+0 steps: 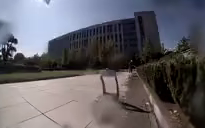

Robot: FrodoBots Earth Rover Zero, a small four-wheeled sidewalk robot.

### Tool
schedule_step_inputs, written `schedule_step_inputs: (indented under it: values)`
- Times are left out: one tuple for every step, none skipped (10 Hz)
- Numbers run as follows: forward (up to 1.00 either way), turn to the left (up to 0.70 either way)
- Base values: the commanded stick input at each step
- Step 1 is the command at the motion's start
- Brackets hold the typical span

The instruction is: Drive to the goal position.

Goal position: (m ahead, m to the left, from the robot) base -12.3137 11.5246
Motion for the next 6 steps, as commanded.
schedule_step_inputs:
  values:
    - [0.05,0.0]
    - [0.05,0.0]
    - [0.05,0.0]
    - [0.05,0.0]
    - [0.05,0.0]
    - [0.05,0.0]
